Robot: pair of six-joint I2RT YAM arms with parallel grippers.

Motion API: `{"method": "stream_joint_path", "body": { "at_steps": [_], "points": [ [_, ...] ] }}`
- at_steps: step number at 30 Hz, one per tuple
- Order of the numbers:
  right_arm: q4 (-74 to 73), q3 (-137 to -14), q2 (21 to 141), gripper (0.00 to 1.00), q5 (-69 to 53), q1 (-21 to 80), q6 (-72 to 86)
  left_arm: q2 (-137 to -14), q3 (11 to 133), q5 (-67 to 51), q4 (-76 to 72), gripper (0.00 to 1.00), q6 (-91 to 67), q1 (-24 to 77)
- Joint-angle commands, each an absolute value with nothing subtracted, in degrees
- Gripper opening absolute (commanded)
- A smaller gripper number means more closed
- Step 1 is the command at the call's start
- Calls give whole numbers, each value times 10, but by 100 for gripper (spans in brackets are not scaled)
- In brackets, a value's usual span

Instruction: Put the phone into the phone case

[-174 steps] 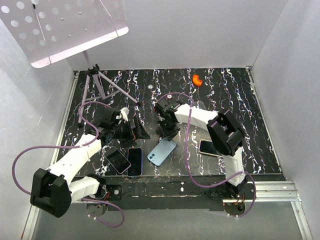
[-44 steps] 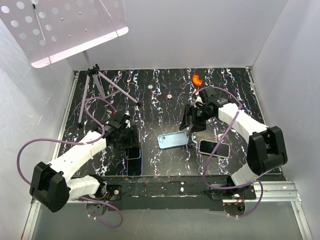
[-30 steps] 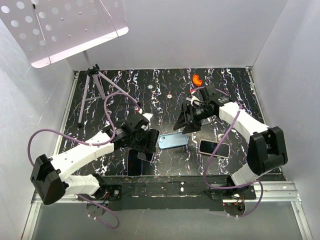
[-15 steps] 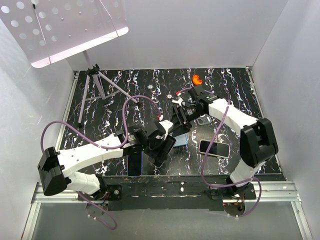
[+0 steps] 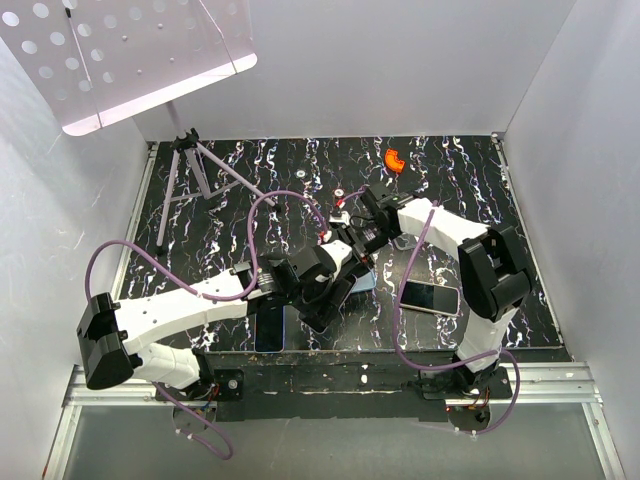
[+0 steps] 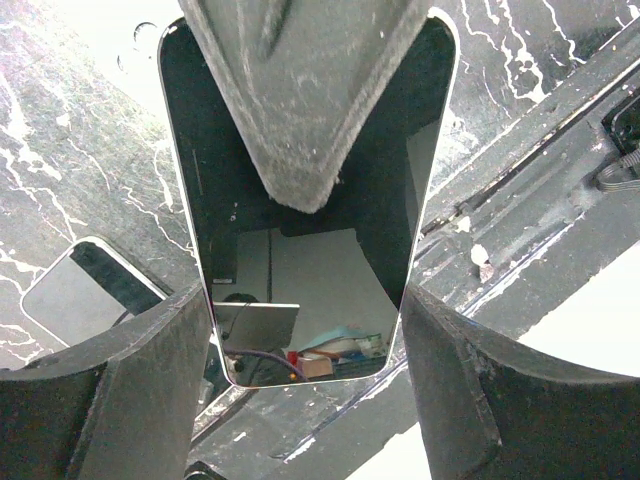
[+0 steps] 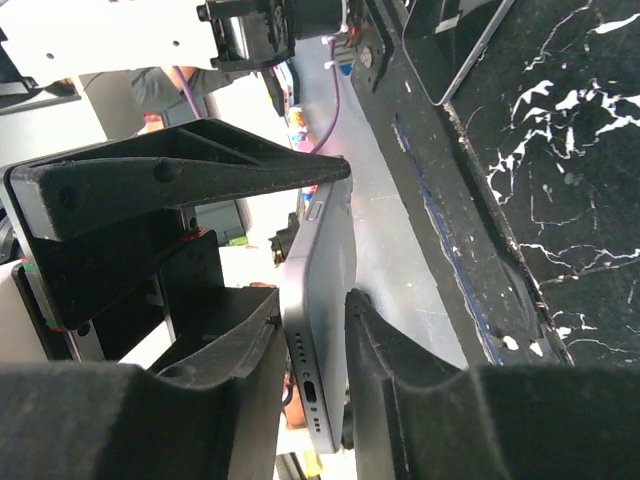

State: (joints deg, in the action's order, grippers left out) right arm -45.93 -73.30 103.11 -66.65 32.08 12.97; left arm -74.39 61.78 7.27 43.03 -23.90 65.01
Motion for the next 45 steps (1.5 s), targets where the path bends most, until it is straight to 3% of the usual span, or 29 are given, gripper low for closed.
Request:
{"method": "stream_joint_path", "body": {
  "at_steps": [1, 6, 12, 13, 14, 15, 16, 17, 19, 31, 45],
  "points": [
    [-489, -758, 1042, 33, -709, 334, 99, -732, 644, 97, 410, 0, -234, 655],
    [-490, -758, 1051, 2, -721, 336, 92, -732, 644, 103, 409, 0, -235, 655],
    [-492, -762, 1050, 1, -713, 336, 89, -723, 638, 119, 408, 0, -242, 655],
    [-492, -763, 1050, 1, -708, 336, 89, -723, 637, 124, 410, 8, -243, 655],
    [-492, -763, 1050, 1, -705, 336, 90, -724, 638, 127, 410, 25, -243, 655],
    [-491, -765, 1049, 1, -701, 336, 93, -724, 639, 131, 412, 57, -246, 655],
    [-489, -765, 1048, 1, -698, 336, 94, -726, 639, 137, 415, 77, -251, 655],
    [-486, -764, 1046, 1, -691, 336, 98, -728, 639, 145, 419, 88, -260, 655],
    [-481, -763, 1042, 1, -676, 335, 105, -731, 641, 164, 431, 98, -275, 655],
    [-350, -686, 960, 1, -540, 313, 215, -688, 626, 181, 430, 98, -344, 604],
    [-145, -488, 701, 1, -394, 209, 357, -558, 468, -60, 331, 98, -421, 405]
  ]
}}
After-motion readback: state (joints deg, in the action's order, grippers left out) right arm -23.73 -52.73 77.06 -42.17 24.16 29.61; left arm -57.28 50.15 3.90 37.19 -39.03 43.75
